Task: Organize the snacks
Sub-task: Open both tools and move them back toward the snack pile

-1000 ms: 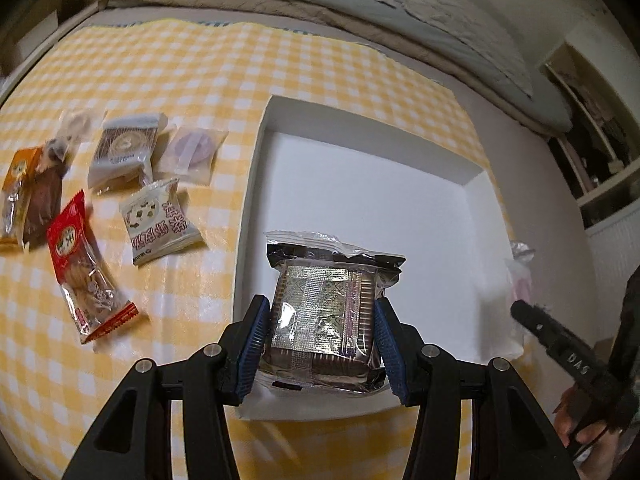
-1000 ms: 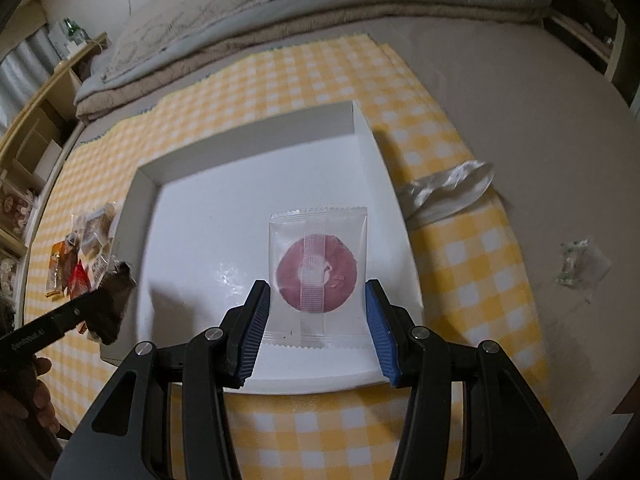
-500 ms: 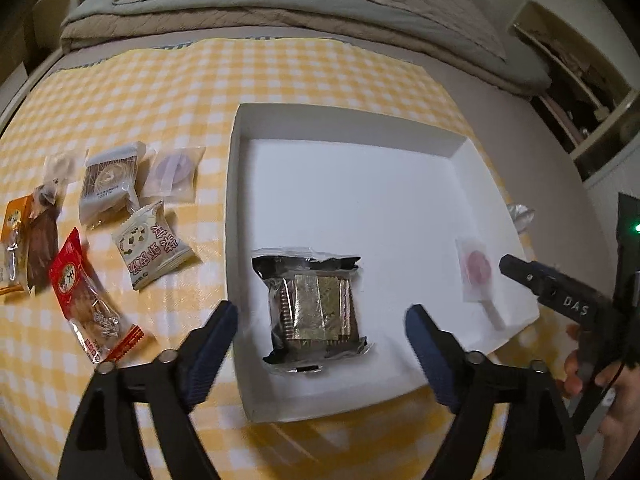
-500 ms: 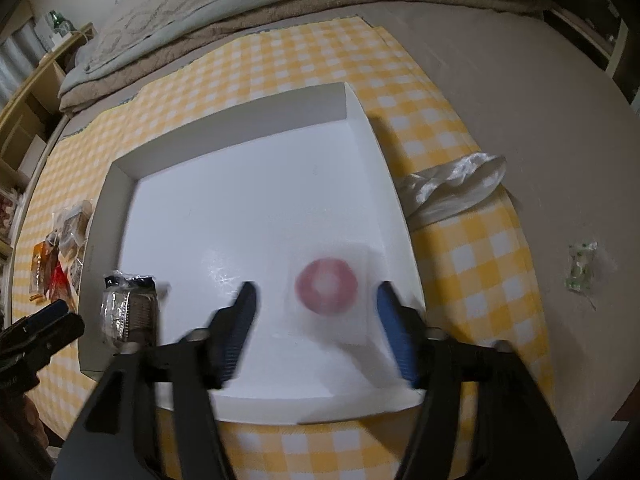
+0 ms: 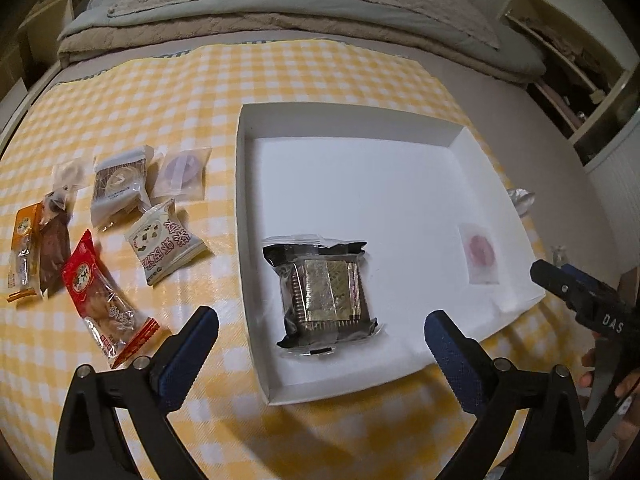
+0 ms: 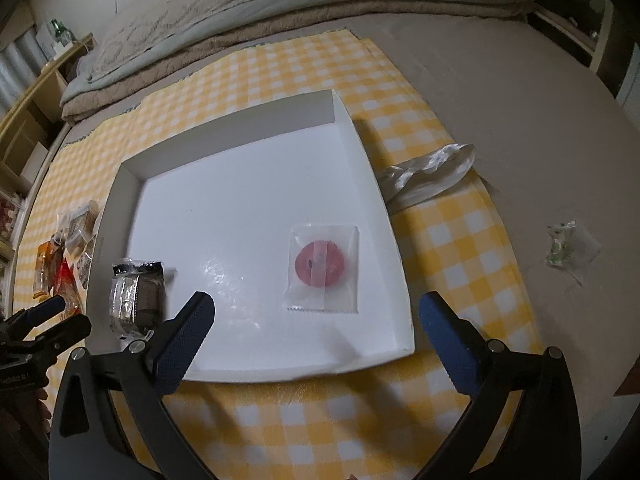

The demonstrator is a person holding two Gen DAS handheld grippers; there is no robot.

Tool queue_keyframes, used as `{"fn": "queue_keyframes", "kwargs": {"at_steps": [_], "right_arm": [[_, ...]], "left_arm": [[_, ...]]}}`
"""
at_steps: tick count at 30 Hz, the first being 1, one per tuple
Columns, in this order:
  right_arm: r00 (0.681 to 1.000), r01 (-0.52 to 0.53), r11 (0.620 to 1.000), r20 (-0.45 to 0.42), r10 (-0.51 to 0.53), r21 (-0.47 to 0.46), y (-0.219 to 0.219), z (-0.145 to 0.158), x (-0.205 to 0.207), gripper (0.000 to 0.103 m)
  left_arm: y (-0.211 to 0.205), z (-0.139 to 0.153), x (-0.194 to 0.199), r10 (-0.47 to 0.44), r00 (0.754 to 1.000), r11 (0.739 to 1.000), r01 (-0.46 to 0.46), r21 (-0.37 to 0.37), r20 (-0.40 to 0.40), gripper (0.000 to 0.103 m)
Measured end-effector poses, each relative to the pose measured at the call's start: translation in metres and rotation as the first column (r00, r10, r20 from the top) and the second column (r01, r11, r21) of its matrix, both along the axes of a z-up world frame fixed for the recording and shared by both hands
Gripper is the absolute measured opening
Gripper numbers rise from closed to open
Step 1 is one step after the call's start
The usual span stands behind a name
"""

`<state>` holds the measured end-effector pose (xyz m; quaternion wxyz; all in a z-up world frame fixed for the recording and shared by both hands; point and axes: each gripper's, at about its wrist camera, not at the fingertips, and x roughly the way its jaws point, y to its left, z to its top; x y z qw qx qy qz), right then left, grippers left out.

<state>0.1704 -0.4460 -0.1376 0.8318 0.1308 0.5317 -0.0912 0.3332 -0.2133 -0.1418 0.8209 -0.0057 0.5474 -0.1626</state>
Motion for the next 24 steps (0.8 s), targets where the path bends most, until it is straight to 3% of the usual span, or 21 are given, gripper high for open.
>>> {"fn": "queue_keyframes", "kwargs": {"at_steps": [12, 24], "right_arm": [[0.994, -0.009, 0.999, 0.108, 0.013, -0.041, 0.029, 0.031, -0.020, 0.103], [0.947, -0.048, 0.990, 0.308, 0.087, -0.133, 0.078, 0.081, -0.028, 0.103]], "left_arm": [[0.033, 0.039, -0.024, 0.023, 0.995, 0.999, -0.020, -0.033, 0.098, 0.103], [0.112, 0.087, -0.048, 0.126, 0.965, 0.990, -0.107, -0.094, 0.229, 0.103]]}}
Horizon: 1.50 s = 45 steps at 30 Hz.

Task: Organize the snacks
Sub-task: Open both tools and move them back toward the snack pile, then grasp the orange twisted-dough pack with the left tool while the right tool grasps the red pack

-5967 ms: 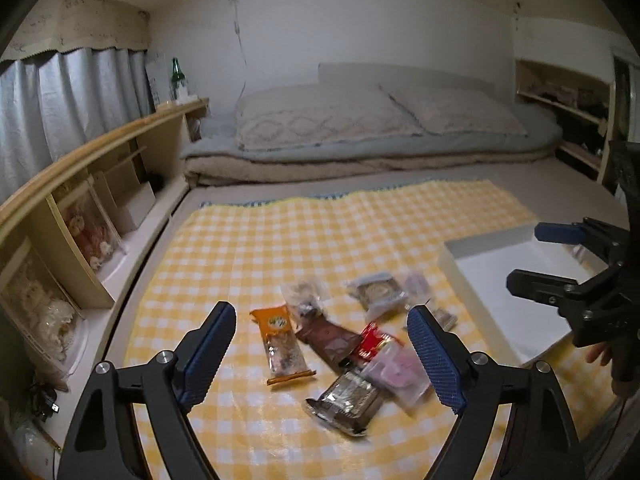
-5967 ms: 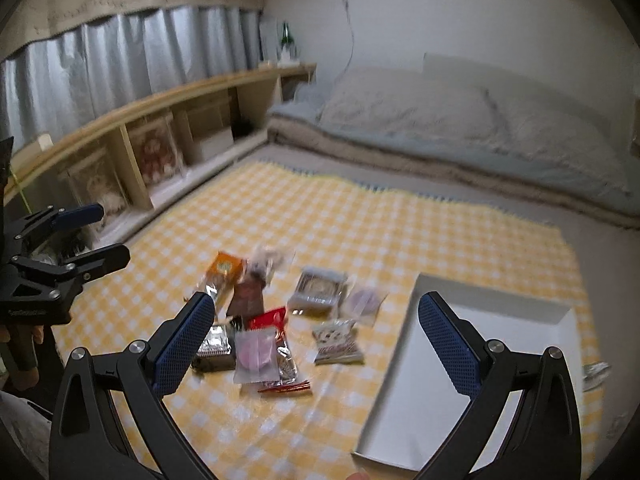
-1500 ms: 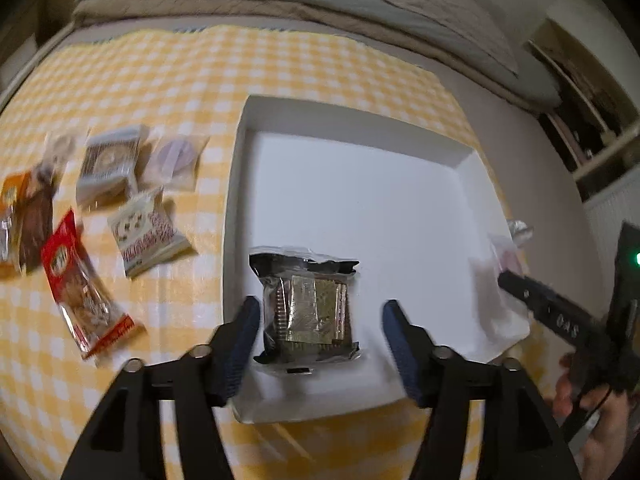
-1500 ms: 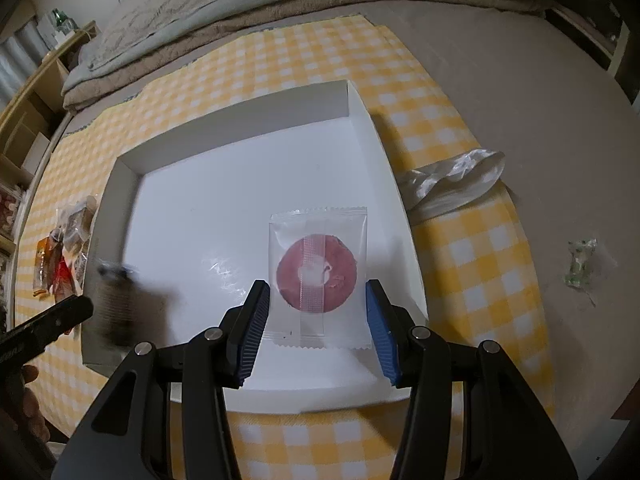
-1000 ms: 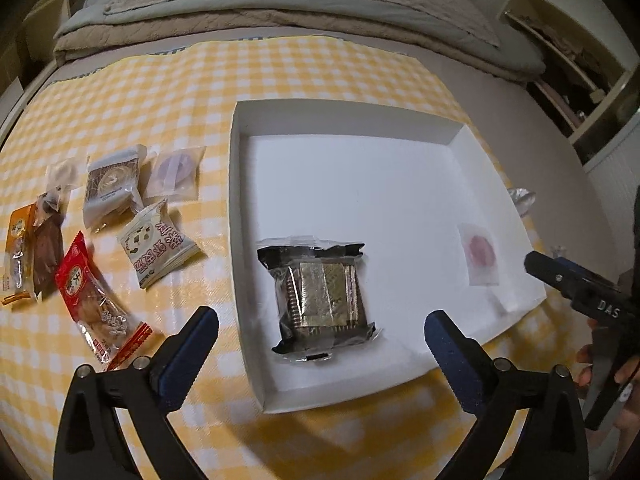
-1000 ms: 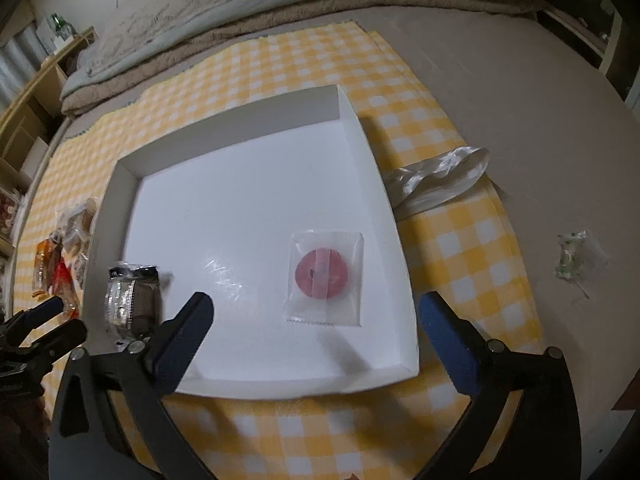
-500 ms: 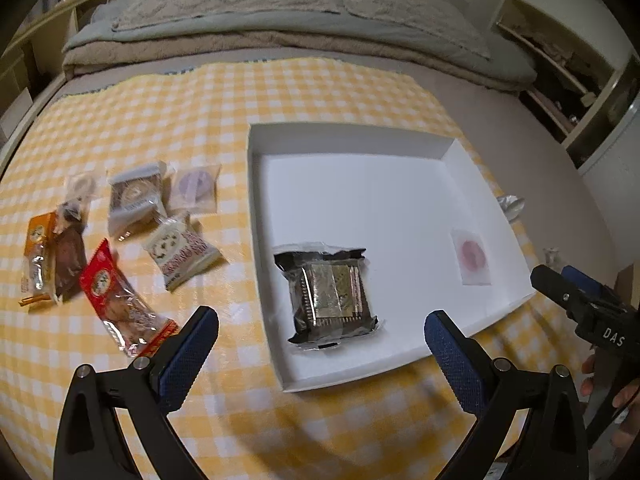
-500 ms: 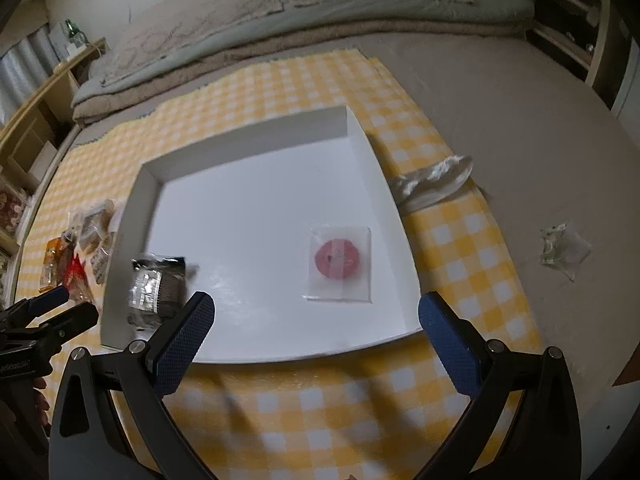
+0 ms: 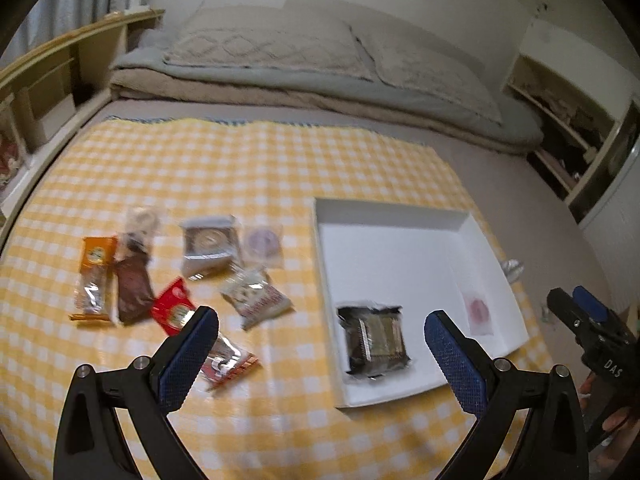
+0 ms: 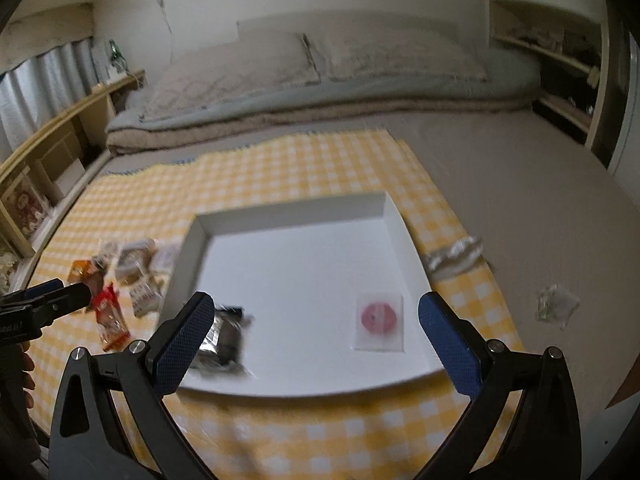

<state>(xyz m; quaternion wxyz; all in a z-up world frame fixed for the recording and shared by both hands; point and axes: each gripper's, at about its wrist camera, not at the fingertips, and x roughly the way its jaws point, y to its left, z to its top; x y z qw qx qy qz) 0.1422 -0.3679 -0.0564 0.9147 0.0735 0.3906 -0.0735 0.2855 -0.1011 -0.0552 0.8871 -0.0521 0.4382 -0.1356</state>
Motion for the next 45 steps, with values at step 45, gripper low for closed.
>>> {"fn": "queue_keyframes", "kwargs": {"at_steps": [45], "right_arm": [[0.783, -0.616, 0.787, -0.083, 0.617, 0.044, 0.255, -0.076, 0.131, 0.103]], "left_arm": [[0.182, -0.067, 0.119, 0.307, 0.937, 0.941, -0.274, 0.199, -0.163, 0.076]]}}
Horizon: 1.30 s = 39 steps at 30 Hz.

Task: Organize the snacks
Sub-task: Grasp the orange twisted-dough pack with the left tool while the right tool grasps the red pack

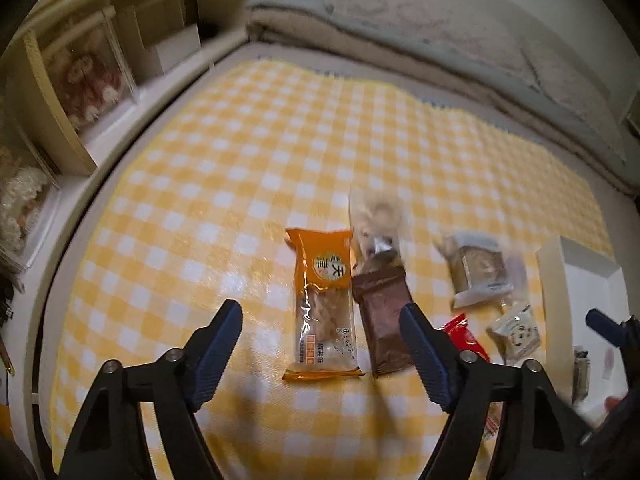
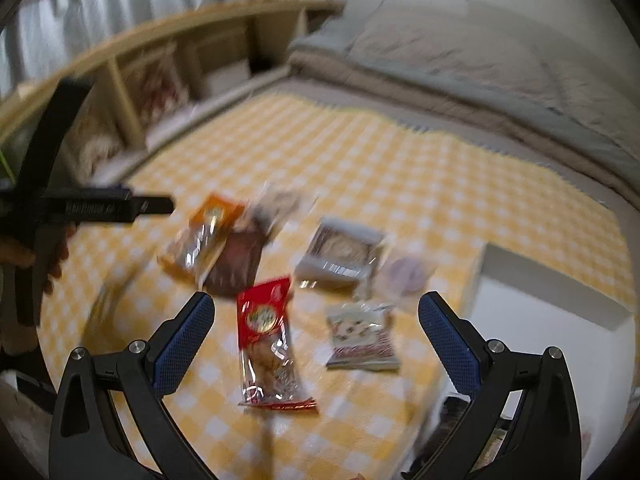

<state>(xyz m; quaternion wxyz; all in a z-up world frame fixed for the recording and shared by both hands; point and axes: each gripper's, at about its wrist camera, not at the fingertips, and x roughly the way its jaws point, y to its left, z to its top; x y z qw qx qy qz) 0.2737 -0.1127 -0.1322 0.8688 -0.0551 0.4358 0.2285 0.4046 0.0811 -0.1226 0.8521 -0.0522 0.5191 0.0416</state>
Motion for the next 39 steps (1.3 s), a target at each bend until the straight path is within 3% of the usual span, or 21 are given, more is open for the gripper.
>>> {"fn": "queue_keyframes", "kwargs": {"at_steps": [3, 11, 20, 23, 28, 36, 39], "right_arm": [[0.997, -0.064, 0.996, -0.053, 0.061, -0.058, 0.017, -0.019, 0.005, 0.102], [0.962, -0.182, 0.981, -0.222, 0.162, -0.070, 0.044, -0.050, 0.012, 0.086], [0.929, -0.237, 0.965, -0.315, 0.193, -0.109, 0.054, -0.071, 0.015, 0.068], [0.926, -0.244, 0.960, -0.326, 0.189, -0.137, 0.054, -0.076, 0.015, 0.065], [0.922, -0.231, 0.963, -0.347, 0.173, -0.135, 0.052, -0.082, 0.017, 0.046], [0.927, -0.207, 0.973, -0.340, 0.160, -0.104, 0.053, -0.072, 0.020, 0.036], [0.935, -0.190, 0.976, -0.322, 0.147, -0.105, 0.050, -0.066, 0.022, 0.035]], "left_arm": [[0.002, -0.019, 0.022, 0.007, 0.999, 1.000, -0.005, 0.028, -0.050, 0.070], [0.002, -0.052, 0.061, 0.012, 0.993, 0.999, -0.006, 0.049, -0.116, 0.065], [-0.006, -0.081, 0.086, 0.013, 0.986, 0.998, -0.003, 0.061, -0.164, 0.057], [-0.006, -0.087, 0.088, 0.020, 0.983, 0.998, -0.008, 0.067, -0.181, 0.055], [-0.005, -0.096, 0.091, 0.030, 0.978, 0.998, -0.017, 0.065, -0.208, 0.041], [-0.005, -0.094, 0.084, 0.049, 0.975, 0.998, -0.038, 0.052, -0.218, 0.033], [-0.003, -0.082, 0.076, 0.066, 0.976, 0.997, -0.057, 0.050, -0.205, 0.033]]}}
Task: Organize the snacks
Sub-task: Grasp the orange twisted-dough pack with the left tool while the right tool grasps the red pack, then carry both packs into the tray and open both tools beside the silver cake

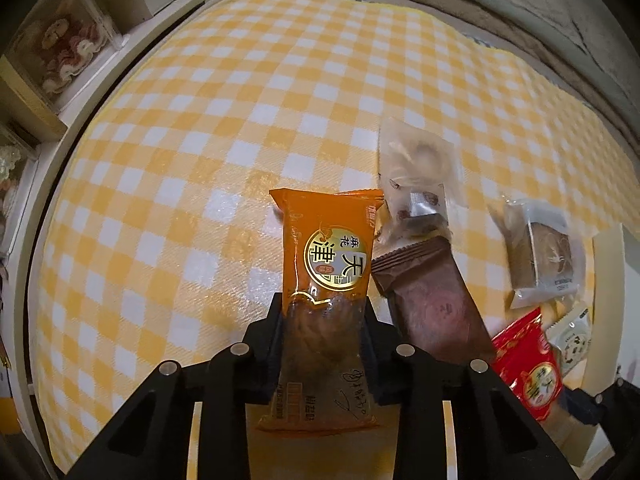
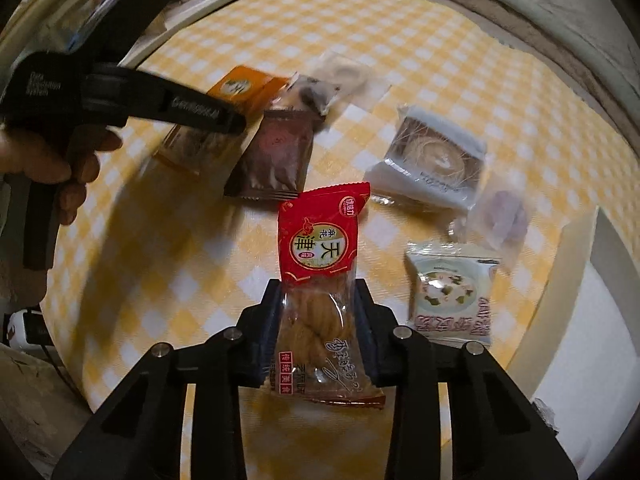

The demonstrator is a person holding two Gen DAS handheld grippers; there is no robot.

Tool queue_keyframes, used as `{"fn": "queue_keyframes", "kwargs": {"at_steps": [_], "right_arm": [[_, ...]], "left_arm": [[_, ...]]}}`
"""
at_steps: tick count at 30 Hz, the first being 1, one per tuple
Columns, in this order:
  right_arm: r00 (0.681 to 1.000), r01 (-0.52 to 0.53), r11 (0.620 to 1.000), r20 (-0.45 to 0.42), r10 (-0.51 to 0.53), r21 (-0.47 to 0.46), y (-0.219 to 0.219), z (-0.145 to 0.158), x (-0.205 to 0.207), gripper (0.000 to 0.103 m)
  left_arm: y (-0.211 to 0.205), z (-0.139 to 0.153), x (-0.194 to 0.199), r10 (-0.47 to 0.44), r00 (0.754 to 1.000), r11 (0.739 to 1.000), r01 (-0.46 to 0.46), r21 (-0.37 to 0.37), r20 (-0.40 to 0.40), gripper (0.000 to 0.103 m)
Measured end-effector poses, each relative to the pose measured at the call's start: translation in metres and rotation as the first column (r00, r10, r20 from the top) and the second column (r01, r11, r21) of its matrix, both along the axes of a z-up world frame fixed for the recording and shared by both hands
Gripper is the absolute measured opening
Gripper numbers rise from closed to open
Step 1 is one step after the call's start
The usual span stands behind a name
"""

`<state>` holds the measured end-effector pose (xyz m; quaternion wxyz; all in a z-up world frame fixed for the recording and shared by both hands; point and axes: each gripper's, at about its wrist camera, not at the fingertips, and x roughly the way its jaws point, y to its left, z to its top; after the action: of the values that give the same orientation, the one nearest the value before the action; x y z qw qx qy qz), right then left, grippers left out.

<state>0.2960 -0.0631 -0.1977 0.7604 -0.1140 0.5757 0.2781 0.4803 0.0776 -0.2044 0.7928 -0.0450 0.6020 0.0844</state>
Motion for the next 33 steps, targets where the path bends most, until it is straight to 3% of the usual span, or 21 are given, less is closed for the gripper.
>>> {"fn": "queue_keyframes", "kwargs": {"at_steps": [7, 14, 22, 29, 33], "right_arm": [[0.994, 0.077, 0.995, 0.069, -0.081, 0.058, -0.016, 0.027, 0.002, 0.034], [0.965, 0.156, 0.975, 0.185, -0.185, 0.157, -0.036, 0.069, 0.000, 0.034], [0.909, 0.226, 0.936, 0.288, -0.303, 0.270, -0.062, 0.107, 0.001, 0.034], [0.868, 0.281, 0.903, 0.315, -0.383, 0.324, -0.087, 0.126, -0.001, 0.034], [0.838, 0.319, 0.878, 0.327, -0.438, 0.358, -0.105, 0.138, -0.003, 0.034]], "left_arm": [[0.004, 0.041, -0.019, 0.033, 0.993, 0.999, -0.030, -0.032, 0.111, 0.032], [-0.006, 0.087, -0.048, 0.020, 0.969, 0.999, -0.008, -0.048, 0.248, 0.032], [-0.030, 0.129, -0.090, -0.026, 0.919, 0.998, 0.044, -0.037, 0.392, 0.032], [-0.050, 0.162, -0.133, -0.071, 0.861, 0.995, 0.096, -0.025, 0.504, 0.032], [-0.057, 0.171, -0.148, -0.075, 0.844, 0.989, 0.129, -0.065, 0.531, 0.032]]}}
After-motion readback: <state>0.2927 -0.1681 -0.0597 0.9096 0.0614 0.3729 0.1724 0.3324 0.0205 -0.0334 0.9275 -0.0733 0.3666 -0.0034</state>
